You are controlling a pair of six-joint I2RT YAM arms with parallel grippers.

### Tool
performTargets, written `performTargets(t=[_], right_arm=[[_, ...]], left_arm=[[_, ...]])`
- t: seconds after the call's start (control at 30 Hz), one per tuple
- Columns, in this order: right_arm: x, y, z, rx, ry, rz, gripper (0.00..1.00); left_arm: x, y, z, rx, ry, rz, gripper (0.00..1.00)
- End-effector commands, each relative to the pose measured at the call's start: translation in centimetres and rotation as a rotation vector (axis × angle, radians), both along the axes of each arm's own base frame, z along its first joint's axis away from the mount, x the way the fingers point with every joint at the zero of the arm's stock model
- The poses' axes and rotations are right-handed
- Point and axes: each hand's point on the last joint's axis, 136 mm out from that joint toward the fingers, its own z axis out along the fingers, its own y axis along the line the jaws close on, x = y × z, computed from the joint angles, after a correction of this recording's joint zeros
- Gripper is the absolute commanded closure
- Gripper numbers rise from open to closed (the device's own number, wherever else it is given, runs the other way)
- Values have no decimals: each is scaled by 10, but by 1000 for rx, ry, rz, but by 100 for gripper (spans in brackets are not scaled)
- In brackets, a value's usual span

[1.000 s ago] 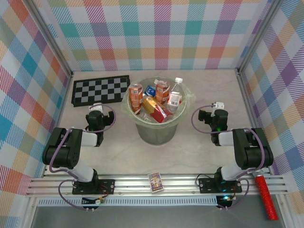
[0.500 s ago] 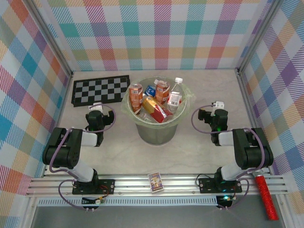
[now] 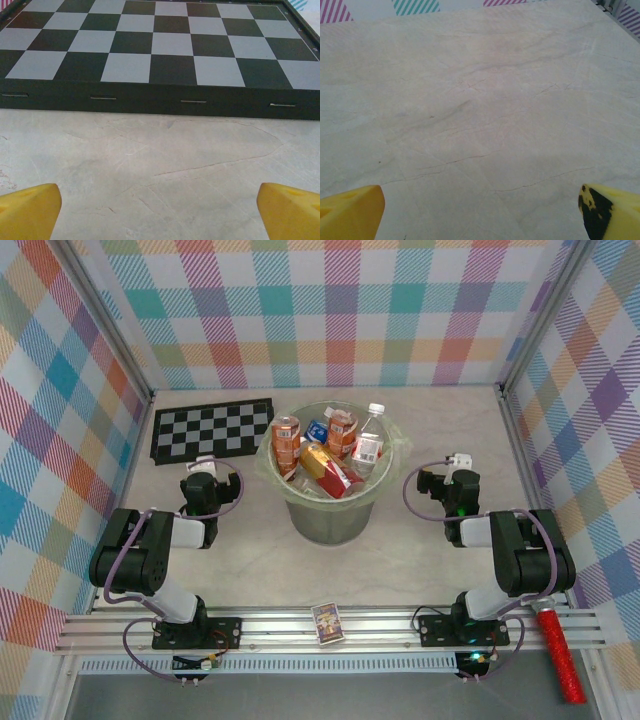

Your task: Put the plastic bottles in the bin

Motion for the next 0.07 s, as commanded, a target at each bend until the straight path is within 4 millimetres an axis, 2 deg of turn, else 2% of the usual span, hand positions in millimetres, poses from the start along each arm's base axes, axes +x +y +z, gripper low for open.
performTargets(t=[0.0, 0.03], right_arm=[[5, 1, 14, -3, -49, 14, 1], [5, 1, 14, -3, -51, 13, 1]], left_arm=[[3, -4, 8, 8, -39, -19, 0], [3, -4, 8, 7, -39, -20, 0]])
